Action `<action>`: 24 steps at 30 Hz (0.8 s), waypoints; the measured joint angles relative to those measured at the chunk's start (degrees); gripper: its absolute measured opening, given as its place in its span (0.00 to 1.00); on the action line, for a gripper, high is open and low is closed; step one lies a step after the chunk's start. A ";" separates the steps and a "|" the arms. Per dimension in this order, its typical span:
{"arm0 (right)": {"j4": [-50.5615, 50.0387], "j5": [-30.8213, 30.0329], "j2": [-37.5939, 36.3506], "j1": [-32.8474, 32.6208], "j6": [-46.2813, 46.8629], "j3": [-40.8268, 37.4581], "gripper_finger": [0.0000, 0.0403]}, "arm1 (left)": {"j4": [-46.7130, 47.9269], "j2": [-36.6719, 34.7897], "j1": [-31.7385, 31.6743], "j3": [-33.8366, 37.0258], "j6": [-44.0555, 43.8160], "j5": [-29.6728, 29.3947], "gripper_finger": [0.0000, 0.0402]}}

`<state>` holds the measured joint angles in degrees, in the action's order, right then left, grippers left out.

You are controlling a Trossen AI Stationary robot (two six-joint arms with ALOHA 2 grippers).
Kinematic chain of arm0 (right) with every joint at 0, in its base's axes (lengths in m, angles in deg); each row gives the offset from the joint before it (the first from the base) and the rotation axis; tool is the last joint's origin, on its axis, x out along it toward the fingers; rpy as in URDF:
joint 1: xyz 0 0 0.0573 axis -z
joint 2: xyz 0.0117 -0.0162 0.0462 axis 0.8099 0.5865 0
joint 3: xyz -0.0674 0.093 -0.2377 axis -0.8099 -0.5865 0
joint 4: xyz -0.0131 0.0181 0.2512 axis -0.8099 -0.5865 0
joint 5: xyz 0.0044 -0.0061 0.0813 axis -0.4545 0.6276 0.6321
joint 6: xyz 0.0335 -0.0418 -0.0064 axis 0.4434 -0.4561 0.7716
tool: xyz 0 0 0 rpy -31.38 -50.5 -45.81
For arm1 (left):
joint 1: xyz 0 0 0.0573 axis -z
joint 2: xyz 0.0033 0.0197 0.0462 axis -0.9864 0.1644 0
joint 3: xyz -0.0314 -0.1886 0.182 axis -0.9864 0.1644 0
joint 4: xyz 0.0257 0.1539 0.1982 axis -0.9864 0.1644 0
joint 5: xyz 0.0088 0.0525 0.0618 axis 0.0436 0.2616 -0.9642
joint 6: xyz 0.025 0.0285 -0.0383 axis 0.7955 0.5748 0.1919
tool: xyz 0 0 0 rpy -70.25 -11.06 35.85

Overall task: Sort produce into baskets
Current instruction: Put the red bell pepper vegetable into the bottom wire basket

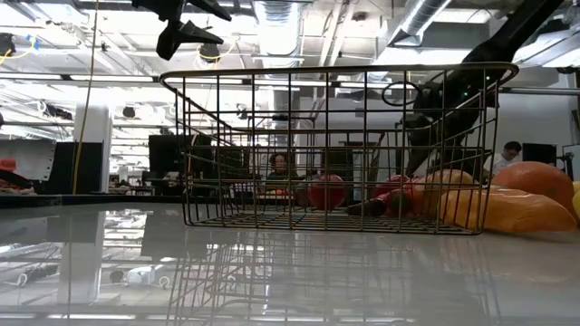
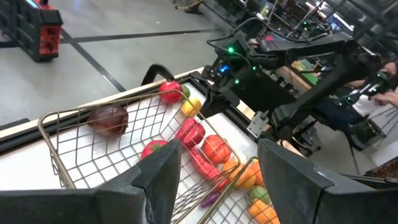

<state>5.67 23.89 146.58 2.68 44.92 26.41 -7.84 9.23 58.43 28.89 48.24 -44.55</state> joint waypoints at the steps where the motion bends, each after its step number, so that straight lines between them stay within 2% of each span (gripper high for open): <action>1: -0.08 0.02 0.00 0.02 0.90 -0.02 0.56 | -0.01 0.00 0.00 0.00 0.00 0.00 0.50; 16: 0.07 0.68 1.31 -0.52 7.51 -0.07 0.41 | 0.02 0.00 0.00 0.00 0.33 -0.63 0.50; 24: 0.53 0.75 1.31 -0.50 8.13 -0.05 0.37 | 0.27 0.00 -0.01 0.00 0.36 -0.63 0.50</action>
<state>6.20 24.63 147.89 2.18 53.06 26.36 -7.57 9.23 58.42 28.89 48.60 -45.18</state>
